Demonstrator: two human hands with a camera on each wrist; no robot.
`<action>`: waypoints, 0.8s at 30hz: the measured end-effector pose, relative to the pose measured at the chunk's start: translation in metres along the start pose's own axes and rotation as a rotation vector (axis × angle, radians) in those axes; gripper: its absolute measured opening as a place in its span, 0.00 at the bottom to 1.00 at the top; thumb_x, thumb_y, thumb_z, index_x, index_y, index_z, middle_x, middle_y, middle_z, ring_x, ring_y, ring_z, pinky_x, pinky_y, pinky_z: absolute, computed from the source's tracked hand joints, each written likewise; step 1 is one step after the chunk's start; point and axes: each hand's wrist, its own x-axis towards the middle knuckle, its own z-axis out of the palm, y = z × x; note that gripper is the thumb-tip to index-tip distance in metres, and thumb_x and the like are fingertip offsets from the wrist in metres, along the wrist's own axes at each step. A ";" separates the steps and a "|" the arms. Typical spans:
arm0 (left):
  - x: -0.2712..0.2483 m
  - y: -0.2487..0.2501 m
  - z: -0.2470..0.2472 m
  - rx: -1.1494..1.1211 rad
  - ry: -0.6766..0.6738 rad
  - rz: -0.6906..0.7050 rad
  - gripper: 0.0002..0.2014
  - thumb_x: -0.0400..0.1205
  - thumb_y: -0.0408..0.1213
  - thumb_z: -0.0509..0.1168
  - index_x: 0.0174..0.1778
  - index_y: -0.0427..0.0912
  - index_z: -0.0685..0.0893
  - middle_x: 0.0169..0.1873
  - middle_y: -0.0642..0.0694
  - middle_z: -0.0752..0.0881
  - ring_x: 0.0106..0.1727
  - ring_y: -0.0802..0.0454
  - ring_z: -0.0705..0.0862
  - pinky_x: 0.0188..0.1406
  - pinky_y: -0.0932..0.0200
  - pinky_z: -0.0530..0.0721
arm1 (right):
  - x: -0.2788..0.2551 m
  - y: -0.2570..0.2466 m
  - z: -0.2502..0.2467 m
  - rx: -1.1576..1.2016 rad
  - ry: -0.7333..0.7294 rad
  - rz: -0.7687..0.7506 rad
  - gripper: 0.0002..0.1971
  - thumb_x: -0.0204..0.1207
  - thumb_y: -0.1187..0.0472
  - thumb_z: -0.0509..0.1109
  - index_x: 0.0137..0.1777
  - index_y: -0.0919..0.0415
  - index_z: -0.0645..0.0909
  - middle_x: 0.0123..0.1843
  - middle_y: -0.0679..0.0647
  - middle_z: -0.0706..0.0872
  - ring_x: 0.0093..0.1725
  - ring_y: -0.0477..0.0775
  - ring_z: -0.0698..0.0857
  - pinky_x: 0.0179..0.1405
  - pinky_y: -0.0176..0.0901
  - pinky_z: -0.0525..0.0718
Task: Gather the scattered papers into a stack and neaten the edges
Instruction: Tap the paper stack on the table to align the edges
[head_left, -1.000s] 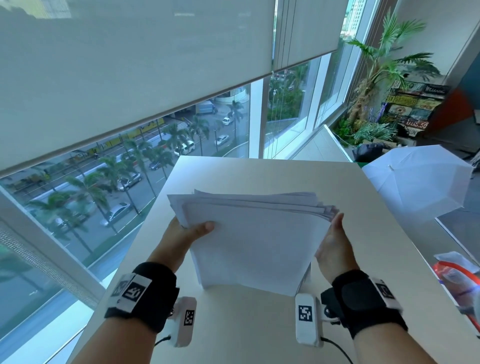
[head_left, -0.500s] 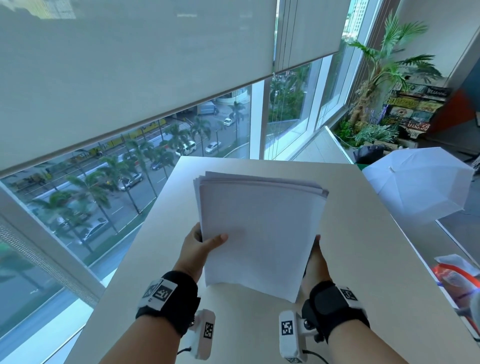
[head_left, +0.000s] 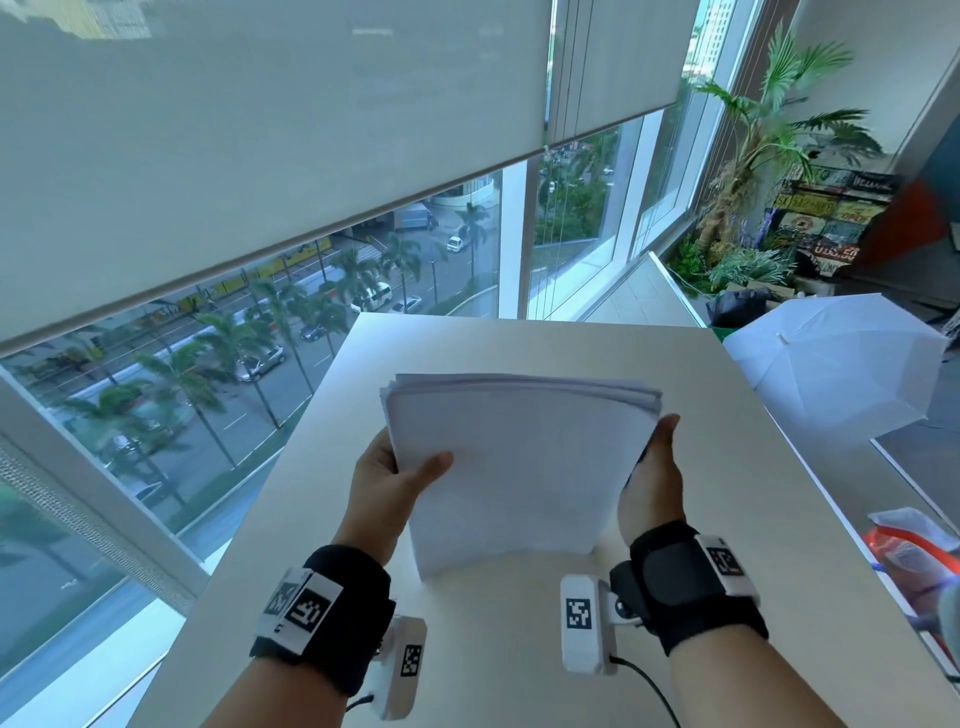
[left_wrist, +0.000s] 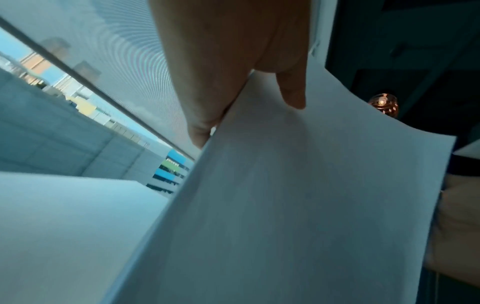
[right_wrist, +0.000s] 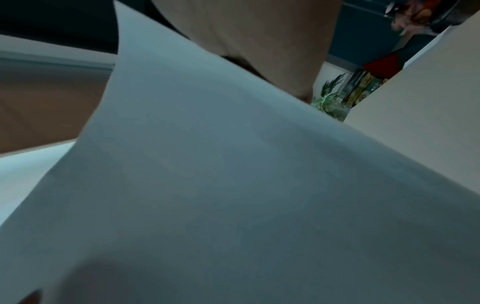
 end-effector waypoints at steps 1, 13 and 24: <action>0.000 0.004 -0.002 0.013 -0.023 0.000 0.25 0.55 0.43 0.76 0.47 0.39 0.86 0.36 0.51 0.93 0.38 0.56 0.90 0.35 0.64 0.86 | -0.003 -0.003 -0.001 0.019 -0.015 -0.033 0.34 0.61 0.24 0.50 0.27 0.49 0.87 0.31 0.41 0.89 0.22 0.39 0.84 0.24 0.28 0.80; 0.015 0.019 -0.003 0.046 -0.092 0.013 0.28 0.55 0.42 0.77 0.52 0.40 0.85 0.40 0.51 0.93 0.43 0.55 0.90 0.40 0.63 0.86 | 0.003 -0.013 0.001 0.146 -0.149 -0.166 0.28 0.67 0.35 0.44 0.43 0.47 0.82 0.32 0.39 0.91 0.34 0.34 0.88 0.31 0.25 0.84; 0.015 -0.007 -0.006 0.060 -0.129 -0.123 0.30 0.51 0.41 0.79 0.50 0.42 0.87 0.41 0.51 0.93 0.44 0.53 0.90 0.42 0.61 0.87 | 0.003 0.038 -0.018 -0.157 -0.035 0.089 0.30 0.81 0.39 0.35 0.50 0.46 0.81 0.52 0.48 0.85 0.50 0.43 0.82 0.45 0.37 0.77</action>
